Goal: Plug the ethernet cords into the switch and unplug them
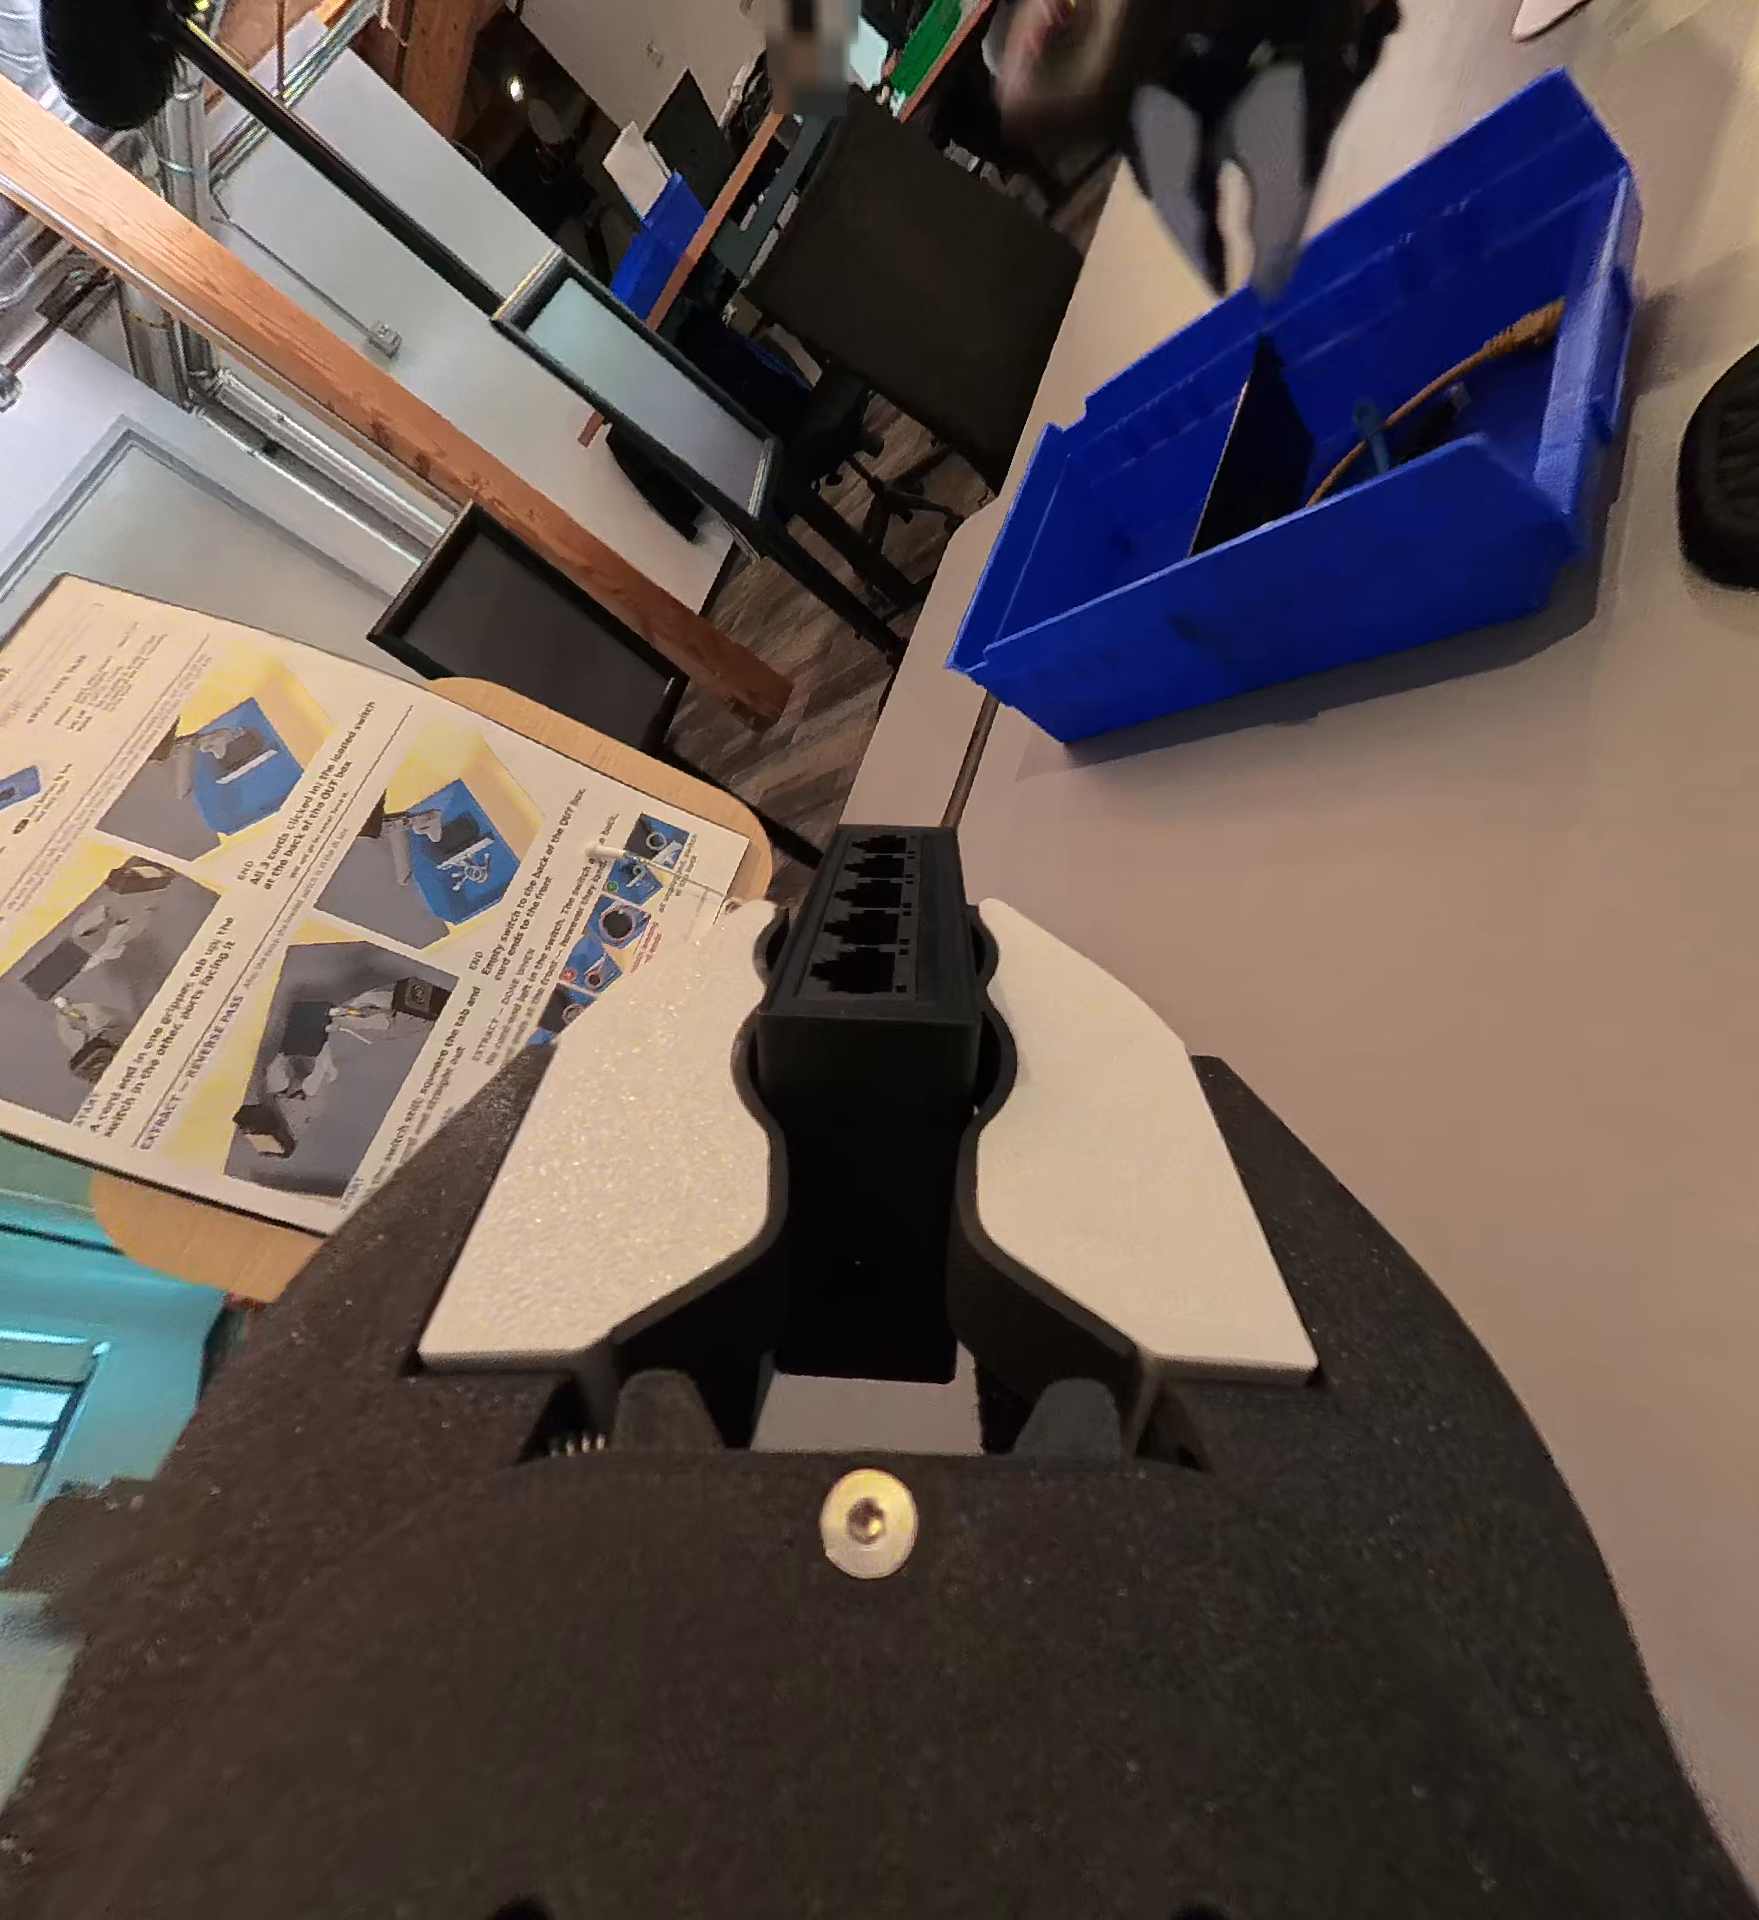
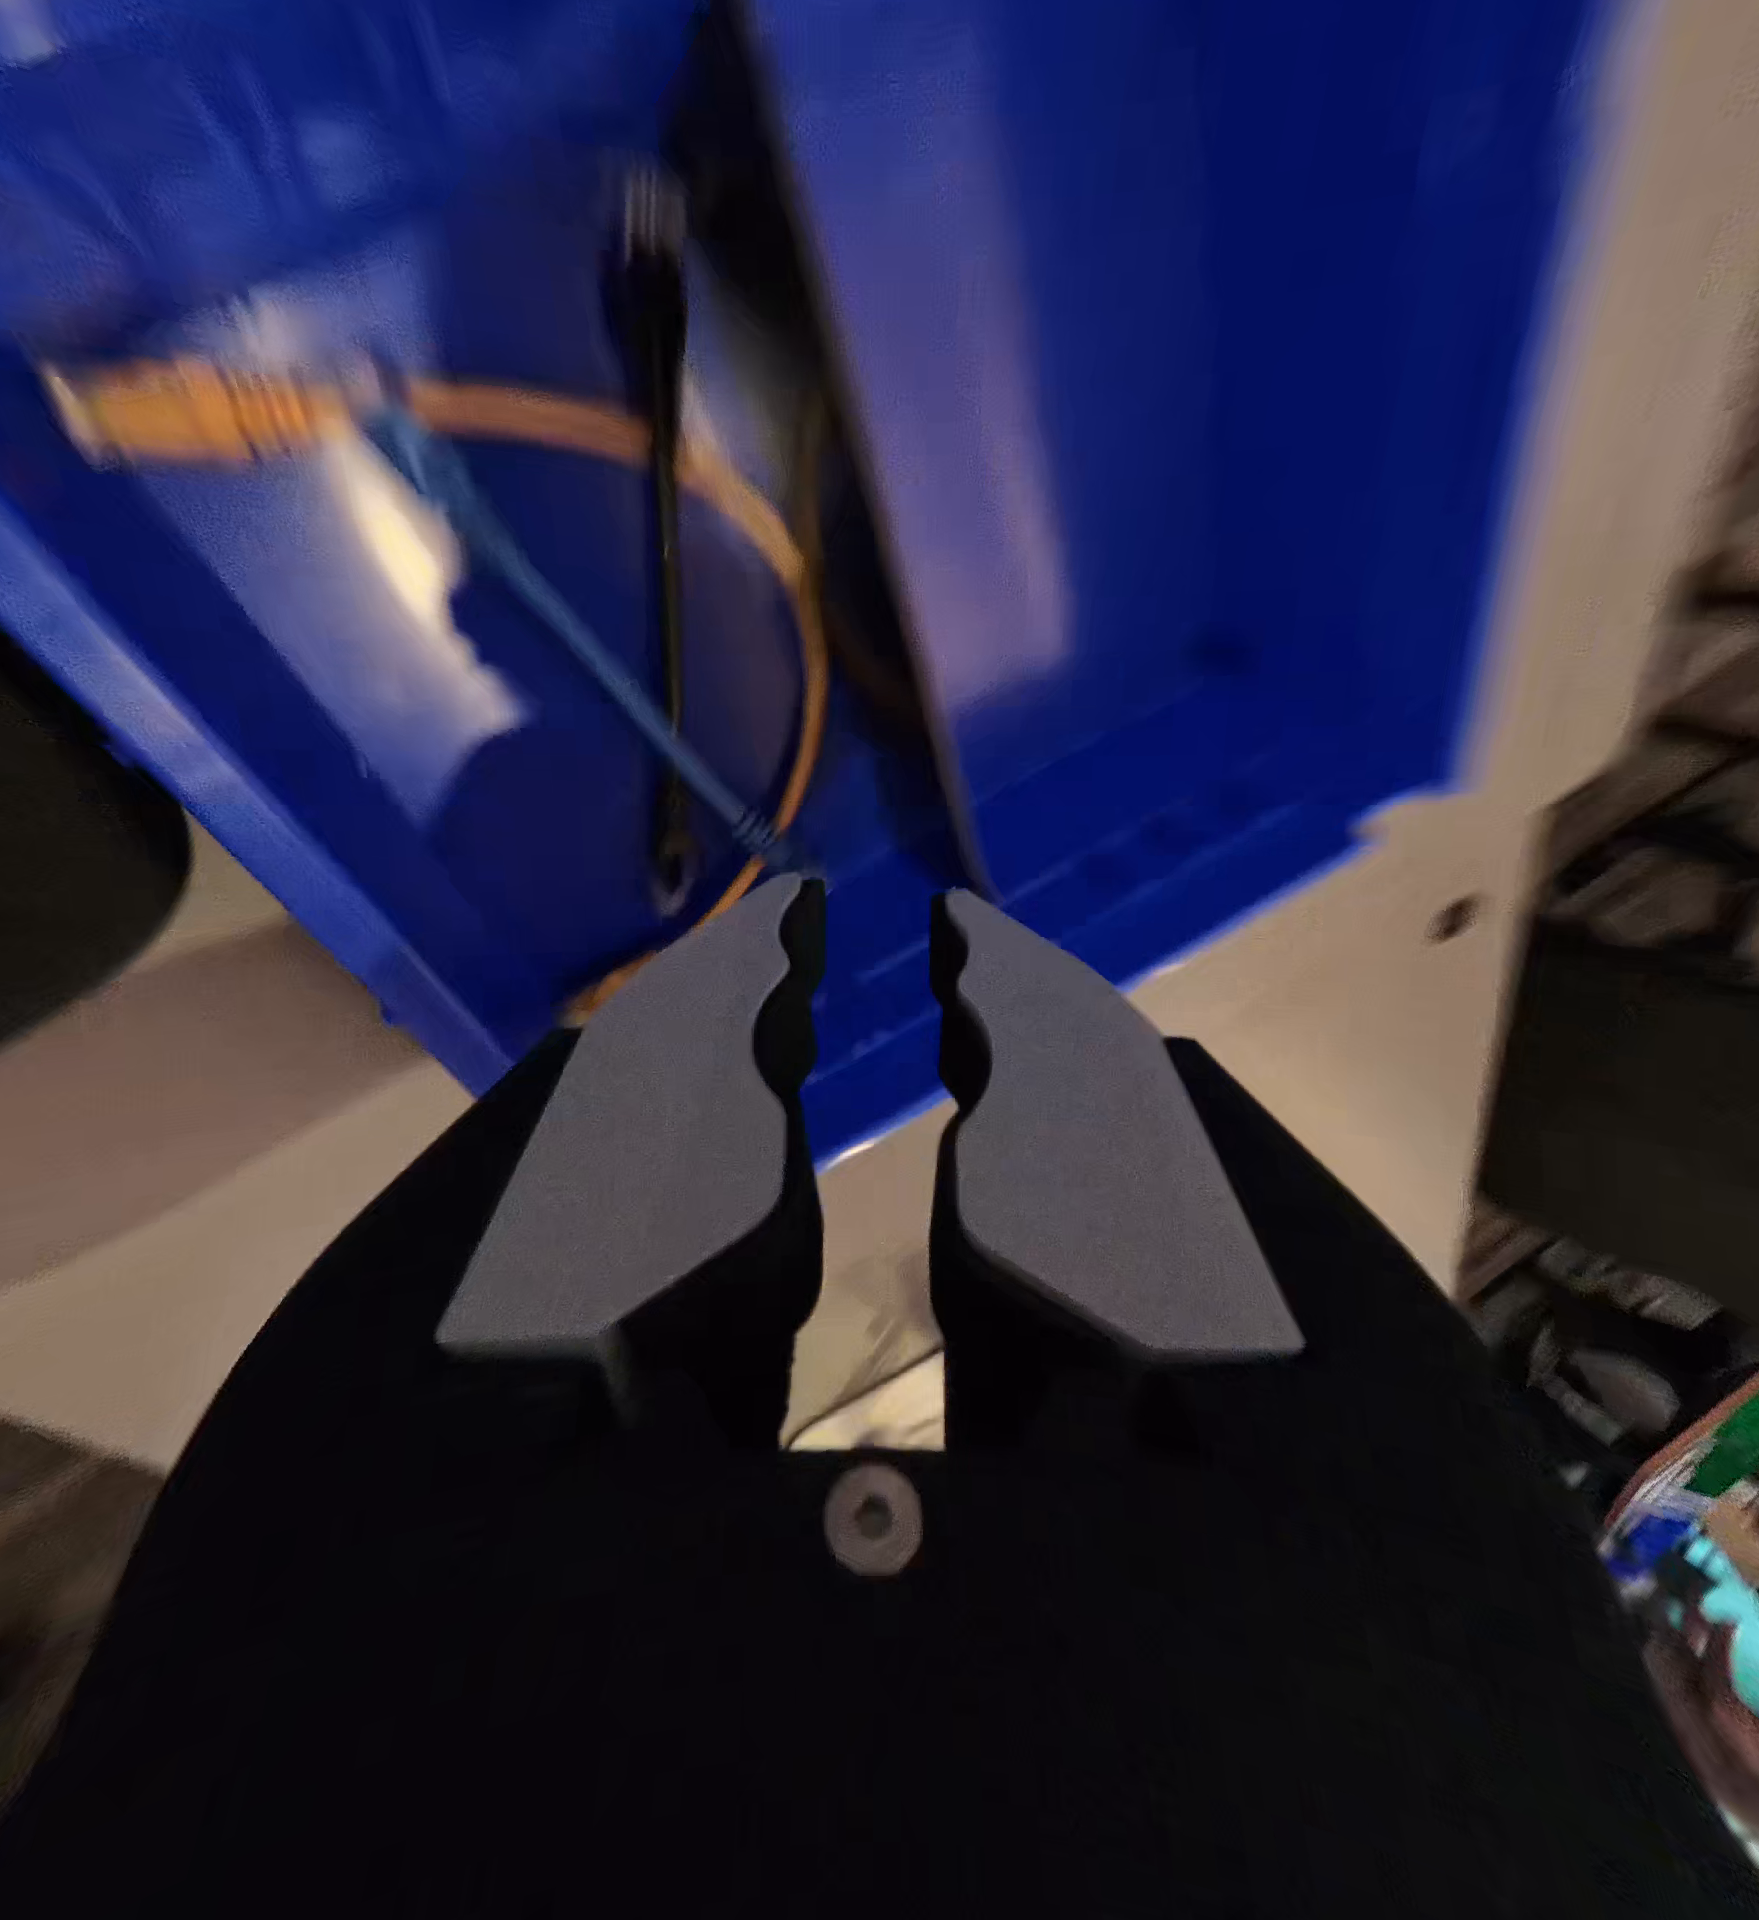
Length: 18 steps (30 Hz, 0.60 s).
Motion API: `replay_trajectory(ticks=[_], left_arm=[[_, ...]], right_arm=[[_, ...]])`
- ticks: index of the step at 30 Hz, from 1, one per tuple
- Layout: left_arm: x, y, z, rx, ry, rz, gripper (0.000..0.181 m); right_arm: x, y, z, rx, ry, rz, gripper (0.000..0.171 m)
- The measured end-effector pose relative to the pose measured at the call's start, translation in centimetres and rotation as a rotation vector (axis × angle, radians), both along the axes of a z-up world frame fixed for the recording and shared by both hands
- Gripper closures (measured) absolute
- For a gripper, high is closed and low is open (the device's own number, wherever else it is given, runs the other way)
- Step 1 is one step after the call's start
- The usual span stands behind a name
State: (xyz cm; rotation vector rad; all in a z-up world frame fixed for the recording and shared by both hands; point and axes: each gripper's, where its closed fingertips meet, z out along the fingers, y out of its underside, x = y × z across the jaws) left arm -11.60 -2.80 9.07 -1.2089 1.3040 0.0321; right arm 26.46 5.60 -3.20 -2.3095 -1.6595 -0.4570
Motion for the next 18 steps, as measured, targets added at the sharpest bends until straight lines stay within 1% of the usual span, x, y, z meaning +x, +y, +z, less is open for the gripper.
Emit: replay_trajectory(ticks=[2, 4, 6, 8, 10, 12, 15, 18], left_arm=[[0.1, 0.0, 0.1, -0.014, -0.031, -0.027, 0.150], [0.1, 0.0, 0.2, -0.021, -0.053, -0.042, 0.150], [0.0, 0.1, 0.3, -0.027, -0.064, -0.042, 0.150], [-0.1, 0.0, 0.3, -0.031, -0.067, -0.048, 0.150], [0.0, -0.4, 0.3, -0.032, -0.062, -0.067, 0.150], [0.0, -0.6, 0.4, -0.033, -0.062, -0.076, 0.150], [0.1, -0.8, 0.4, -0.036, -0.059, -0.087, 0.150], [0.1, -1.3, 0.4, -0.043, -0.055, -0.105, 0.150]], right_arm=[[-5.3, 0.1, 6.6, 0.183, 0.163, 0.125, 0.153], [-11.1, -0.9, 12.7, 0.339, 0.338, 0.279, 0.146], [-16.1, -2.6, 17.3, 0.439, 0.478, 0.405, 0.135], [-20.6, -4.9, 19.8, 0.473, 0.596, 0.526, 0.132], [-24.5, -7.0, 21.0, 0.500, 0.686, 0.637, 0.133], [-27.8, -8.8, 20.6, 0.483, 0.745, 0.720, 0.131], [-31.3, -10.1, 18.2, 0.456, 0.753, 0.803, 0.130], [-33.9, -10.6, 15.6, 0.489, 0.691, 0.894, 0.136]])
